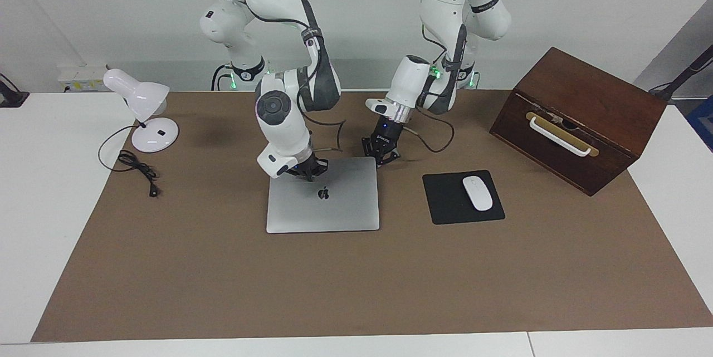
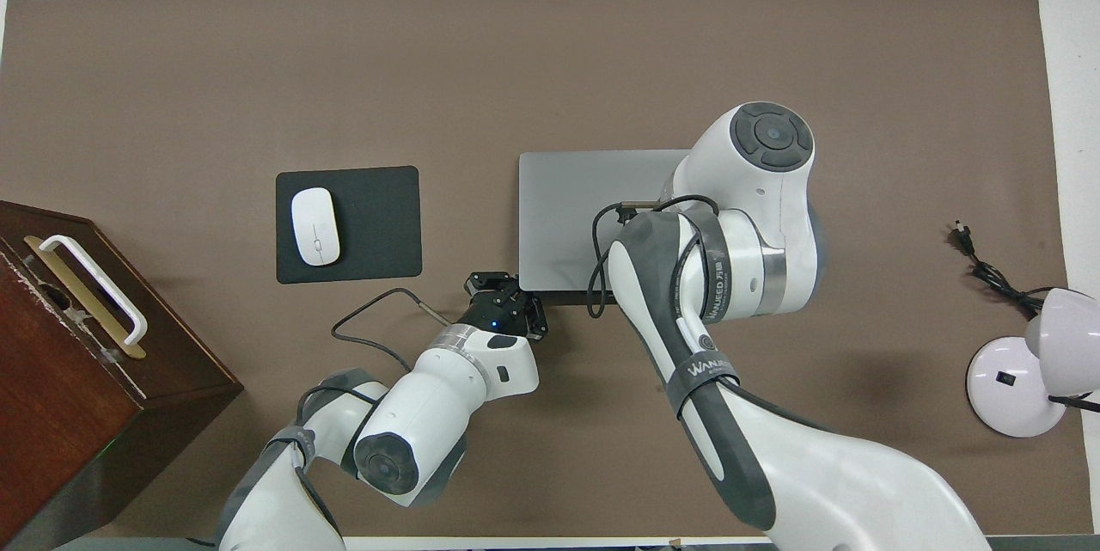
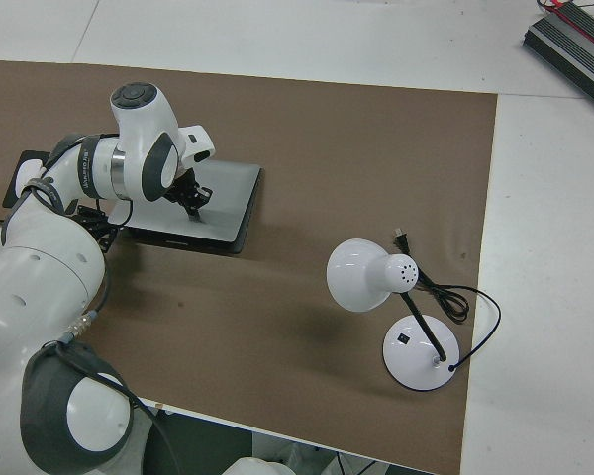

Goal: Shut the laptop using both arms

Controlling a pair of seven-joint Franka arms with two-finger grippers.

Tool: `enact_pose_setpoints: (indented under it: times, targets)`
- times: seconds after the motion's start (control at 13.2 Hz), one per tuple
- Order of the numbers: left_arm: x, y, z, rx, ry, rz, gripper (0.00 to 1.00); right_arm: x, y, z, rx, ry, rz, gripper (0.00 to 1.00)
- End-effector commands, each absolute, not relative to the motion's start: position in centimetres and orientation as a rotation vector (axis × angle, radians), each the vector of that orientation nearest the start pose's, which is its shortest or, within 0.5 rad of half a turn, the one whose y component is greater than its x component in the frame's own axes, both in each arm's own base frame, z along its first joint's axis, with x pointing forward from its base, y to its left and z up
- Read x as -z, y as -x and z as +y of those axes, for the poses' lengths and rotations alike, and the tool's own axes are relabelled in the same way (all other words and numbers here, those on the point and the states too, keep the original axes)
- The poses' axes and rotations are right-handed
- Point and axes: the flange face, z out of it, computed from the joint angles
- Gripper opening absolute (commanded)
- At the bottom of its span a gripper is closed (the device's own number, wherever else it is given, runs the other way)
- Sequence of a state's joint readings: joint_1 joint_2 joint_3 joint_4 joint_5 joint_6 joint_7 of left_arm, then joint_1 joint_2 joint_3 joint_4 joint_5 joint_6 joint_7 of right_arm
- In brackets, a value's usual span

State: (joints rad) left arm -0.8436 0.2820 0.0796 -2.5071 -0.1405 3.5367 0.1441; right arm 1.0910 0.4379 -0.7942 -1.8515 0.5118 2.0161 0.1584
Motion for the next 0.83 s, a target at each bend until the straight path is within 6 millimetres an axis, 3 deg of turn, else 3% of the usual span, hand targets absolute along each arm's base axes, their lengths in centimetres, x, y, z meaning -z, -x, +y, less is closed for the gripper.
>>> enact_pose_setpoints:
  times: [0.0,0.08,0.3,0.53,0.75]
  targets:
    - [-22.4,-35.7,-33.6,0.987,2.915,1.218,0.00,-36.0,-57.0,23.9,-0.235,2.967,0.104,0.00]
    - [-22.4,-35.7,-33.6,0.987,2.919,1.212,0.00,-36.8,-57.3,24.0,-0.239,2.964,0.097,0.00]
    - [-22.6,-36.2,-33.3,0.993,2.960,1.127,0.00,-39.1,-58.6,21.6,-0.211,2.935,0.139,0.00]
    - [-22.9,-36.3,-33.7,1.006,3.014,1.037,0.00,-43.5,-60.2,18.2,-0.118,2.896,0.164,0.00]
    - [-24.4,-36.7,-33.7,1.043,3.076,0.924,0.00,-47.5,-62.0,15.3,-0.036,2.957,0.077,0.00]
